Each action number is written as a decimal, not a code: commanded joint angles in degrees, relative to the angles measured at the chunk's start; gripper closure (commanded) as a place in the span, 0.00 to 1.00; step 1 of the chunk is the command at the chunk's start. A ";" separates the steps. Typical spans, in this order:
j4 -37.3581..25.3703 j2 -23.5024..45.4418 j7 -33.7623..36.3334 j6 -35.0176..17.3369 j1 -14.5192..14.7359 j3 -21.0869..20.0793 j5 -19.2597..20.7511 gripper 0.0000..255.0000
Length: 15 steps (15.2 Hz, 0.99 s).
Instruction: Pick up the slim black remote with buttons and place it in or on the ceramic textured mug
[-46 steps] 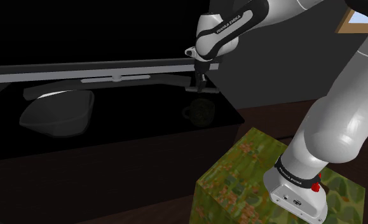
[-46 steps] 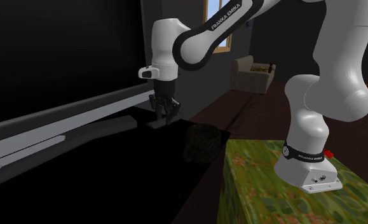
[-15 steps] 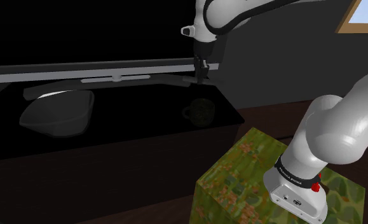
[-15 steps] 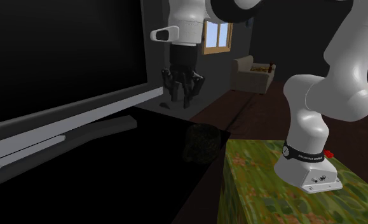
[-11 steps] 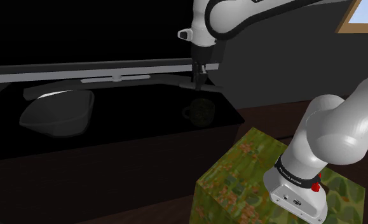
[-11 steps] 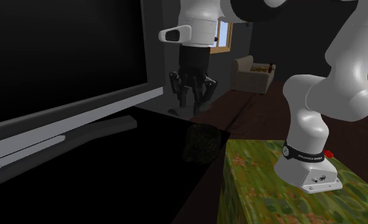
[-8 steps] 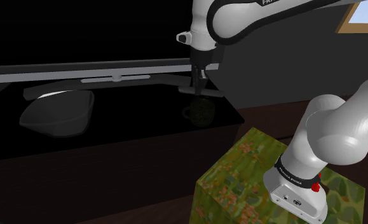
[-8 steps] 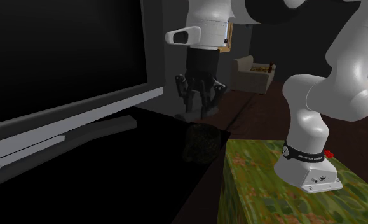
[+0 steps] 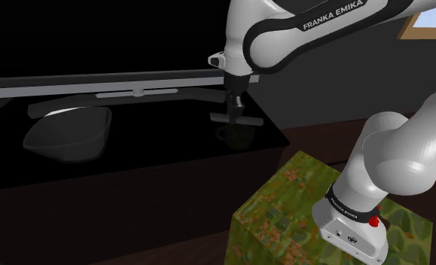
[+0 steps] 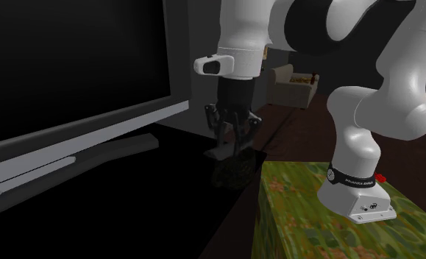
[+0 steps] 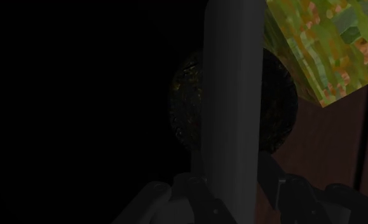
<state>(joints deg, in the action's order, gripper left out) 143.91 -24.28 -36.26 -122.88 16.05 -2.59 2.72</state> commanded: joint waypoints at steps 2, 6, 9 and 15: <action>1.77 1.03 0.15 -2.83 -0.07 -0.01 0.13 1.00; 1.77 1.03 0.15 -2.83 -0.07 -0.01 0.13 1.00; 1.77 1.03 0.16 -2.83 -0.06 -0.01 0.13 1.00; 1.84 0.90 0.10 -2.77 -0.08 0.03 0.14 0.00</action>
<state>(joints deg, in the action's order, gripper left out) 145.74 -23.38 -36.15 -125.65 15.97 -2.56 2.86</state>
